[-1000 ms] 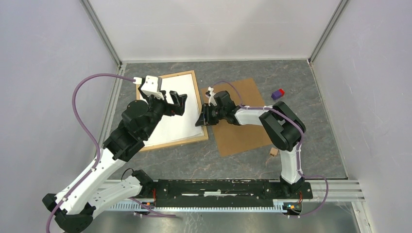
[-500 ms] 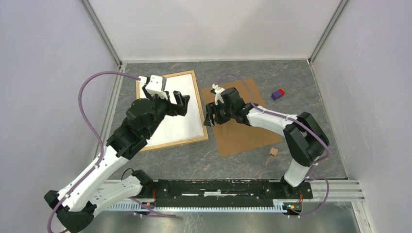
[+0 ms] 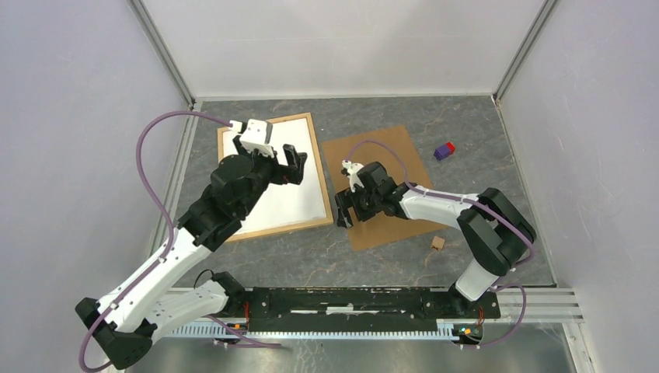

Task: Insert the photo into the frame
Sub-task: Adjust the photo frame item on the photo frame.

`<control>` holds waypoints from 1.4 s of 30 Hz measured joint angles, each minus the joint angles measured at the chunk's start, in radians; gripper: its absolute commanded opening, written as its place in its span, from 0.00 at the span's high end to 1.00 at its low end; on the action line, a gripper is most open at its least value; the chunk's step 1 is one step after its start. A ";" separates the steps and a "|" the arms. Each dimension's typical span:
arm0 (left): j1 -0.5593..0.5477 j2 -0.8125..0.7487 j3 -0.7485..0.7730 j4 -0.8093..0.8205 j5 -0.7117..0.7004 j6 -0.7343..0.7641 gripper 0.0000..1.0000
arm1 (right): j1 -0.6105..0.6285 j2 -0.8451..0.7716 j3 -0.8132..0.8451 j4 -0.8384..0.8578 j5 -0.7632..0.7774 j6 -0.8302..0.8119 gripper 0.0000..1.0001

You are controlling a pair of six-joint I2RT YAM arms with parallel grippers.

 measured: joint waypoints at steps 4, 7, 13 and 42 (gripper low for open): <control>0.000 0.056 0.000 0.000 0.001 -0.004 0.00 | -0.001 -0.057 -0.002 -0.034 0.081 -0.046 0.03; 0.000 0.110 0.000 -0.004 0.001 -0.030 0.00 | -0.030 -0.113 -0.010 -0.050 0.130 -0.077 0.02; 0.003 0.165 0.000 -0.087 -0.028 -0.082 0.00 | -0.098 -0.178 -0.055 -0.054 0.156 -0.119 0.02; 0.633 0.253 -0.267 -0.405 0.032 -0.437 0.00 | -0.192 -0.259 -0.230 0.136 -0.006 -0.215 0.02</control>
